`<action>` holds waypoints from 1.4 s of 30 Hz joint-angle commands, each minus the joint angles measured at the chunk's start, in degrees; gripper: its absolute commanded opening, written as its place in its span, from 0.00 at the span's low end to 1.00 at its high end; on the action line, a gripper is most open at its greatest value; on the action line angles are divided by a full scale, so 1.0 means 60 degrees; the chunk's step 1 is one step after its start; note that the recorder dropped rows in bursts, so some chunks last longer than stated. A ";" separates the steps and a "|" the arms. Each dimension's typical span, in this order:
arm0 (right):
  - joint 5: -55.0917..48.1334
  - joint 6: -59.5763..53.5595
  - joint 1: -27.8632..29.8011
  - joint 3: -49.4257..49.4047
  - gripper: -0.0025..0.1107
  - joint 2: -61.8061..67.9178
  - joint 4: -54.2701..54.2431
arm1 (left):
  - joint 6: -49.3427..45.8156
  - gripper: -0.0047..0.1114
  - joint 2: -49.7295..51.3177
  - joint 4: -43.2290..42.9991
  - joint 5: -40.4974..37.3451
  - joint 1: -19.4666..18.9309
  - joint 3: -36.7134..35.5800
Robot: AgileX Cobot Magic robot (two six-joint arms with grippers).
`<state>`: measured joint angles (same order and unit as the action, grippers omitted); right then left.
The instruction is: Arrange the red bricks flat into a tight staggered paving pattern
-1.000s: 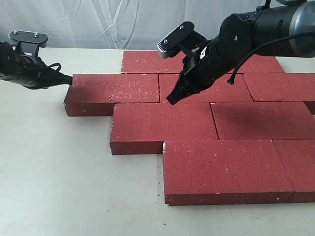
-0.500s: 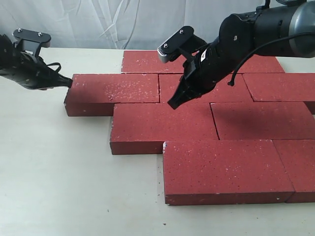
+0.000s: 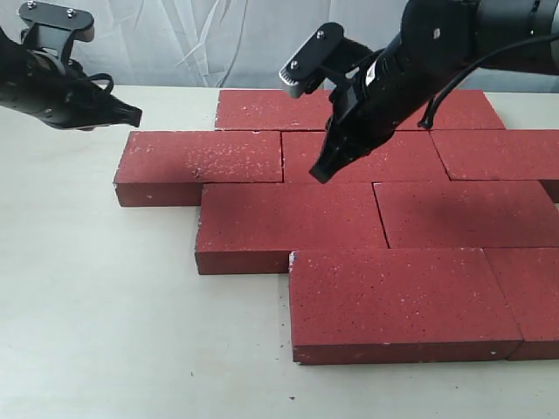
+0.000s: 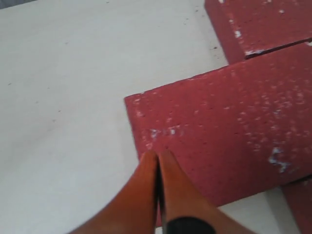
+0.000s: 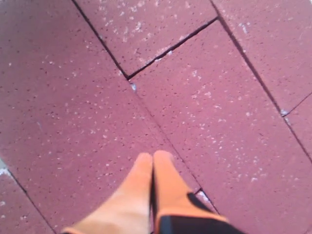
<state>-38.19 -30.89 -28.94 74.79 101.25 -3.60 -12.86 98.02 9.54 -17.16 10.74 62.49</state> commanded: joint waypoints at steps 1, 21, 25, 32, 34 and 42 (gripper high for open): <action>-0.1320 0.0011 0.0310 0.0922 0.01 -0.0109 0.0076 | -0.0022 0.04 -0.0081 0.0193 0.0375 0.0562 -0.0033; 0.1317 0.4470 0.4511 -0.2731 0.01 -0.4121 0.1626 | 0.0959 0.04 -0.3421 -0.1357 -0.1931 0.0132 -0.0958; 0.1599 0.4487 0.4520 -0.3254 0.01 -0.5263 0.1537 | 0.0959 0.04 -0.4444 -0.0725 -0.1769 0.0132 -0.1496; 0.1692 0.4487 0.4520 -0.3469 0.01 -0.6476 0.0600 | 0.0863 0.04 -0.6396 0.0450 -0.0637 0.0132 -0.3462; 0.1692 0.4487 0.4520 -0.3469 0.01 -0.6654 0.0281 | 0.0863 0.04 -0.6941 0.0692 -0.0378 0.0132 -0.3831; 0.1692 0.4487 0.4520 -0.3469 0.01 -0.6793 0.0260 | 0.0863 0.04 -0.8336 0.1019 -0.0557 0.0132 -0.4011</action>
<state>-28.68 -4.03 -2.19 54.38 60.85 -1.88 -7.62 49.55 15.10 -20.98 11.57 38.71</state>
